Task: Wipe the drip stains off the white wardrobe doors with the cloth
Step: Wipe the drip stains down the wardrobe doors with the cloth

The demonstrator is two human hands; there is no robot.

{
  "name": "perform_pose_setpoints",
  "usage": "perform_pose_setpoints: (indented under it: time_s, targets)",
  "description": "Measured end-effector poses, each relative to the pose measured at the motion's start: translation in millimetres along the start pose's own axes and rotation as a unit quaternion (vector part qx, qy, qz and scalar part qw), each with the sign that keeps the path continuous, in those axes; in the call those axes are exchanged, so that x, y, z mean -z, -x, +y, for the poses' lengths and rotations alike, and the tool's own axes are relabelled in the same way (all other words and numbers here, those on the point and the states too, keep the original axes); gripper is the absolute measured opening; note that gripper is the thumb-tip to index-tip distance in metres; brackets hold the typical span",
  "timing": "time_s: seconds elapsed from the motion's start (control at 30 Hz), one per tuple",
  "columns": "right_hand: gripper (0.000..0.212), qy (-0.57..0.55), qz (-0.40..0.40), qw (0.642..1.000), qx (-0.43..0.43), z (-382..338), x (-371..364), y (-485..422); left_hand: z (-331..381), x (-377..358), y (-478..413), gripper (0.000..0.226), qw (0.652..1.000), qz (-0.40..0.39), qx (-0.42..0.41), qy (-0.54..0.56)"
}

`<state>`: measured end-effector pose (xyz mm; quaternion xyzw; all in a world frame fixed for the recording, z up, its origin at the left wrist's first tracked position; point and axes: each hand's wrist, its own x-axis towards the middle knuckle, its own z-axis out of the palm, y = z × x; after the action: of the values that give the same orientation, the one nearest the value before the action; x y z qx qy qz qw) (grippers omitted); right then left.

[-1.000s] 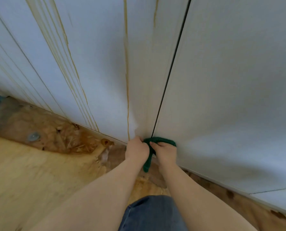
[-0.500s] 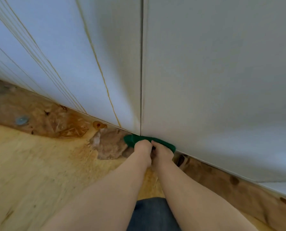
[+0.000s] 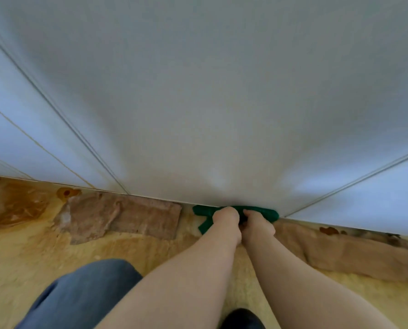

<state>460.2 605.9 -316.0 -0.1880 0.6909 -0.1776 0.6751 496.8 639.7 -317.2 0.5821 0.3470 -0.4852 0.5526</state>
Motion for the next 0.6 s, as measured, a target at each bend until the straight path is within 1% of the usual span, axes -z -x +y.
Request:
perform_pose_setpoints:
  time_s: [0.07, 0.1, 0.2, 0.27, 0.37, 0.43, 0.53, 0.6]
  targets:
    - [0.009, -0.018, 0.033, 0.999, 0.008, -9, 7, -1, -7, -9, 1, 0.026, 0.999, -0.013, -0.014, -0.039]
    - [0.011, -0.013, 0.054, 0.998, 0.022, -10, 7, -1, -6, -10, 1, 0.025, 0.998, -0.031, -0.028, -0.053]
    - [0.015, 0.016, 0.106, 0.992, 0.071, -10, 5, 7, 2, -6, 9, 0.026, 0.984, -0.054, -0.06, -0.159]
    - [0.025, 0.015, 0.115, 0.989, 0.091, -11, -1, 17, 14, 1, 14, 0.031, 0.971, -0.044, -0.082, -0.22]
    - [0.036, 0.015, 0.114, 0.989, 0.089, -22, -3, 46, 32, 11, 39, 0.029, 0.944, -0.033, -0.123, -0.306]
    - [0.037, 0.023, 0.109, 0.99, 0.084, -29, 2, 73, 36, 17, 64, 0.029, 0.927, -0.029, -0.145, -0.345]
    - [0.034, 0.029, 0.097, 0.992, 0.081, -57, 11, 139, 51, 24, 134, 0.021, 0.908, -0.059, -0.168, -0.379]
    - [0.03, 0.021, 0.088, 0.992, 0.091, -76, 10, 176, 63, 30, 174, 0.016, 0.896, -0.074, -0.2, -0.39]
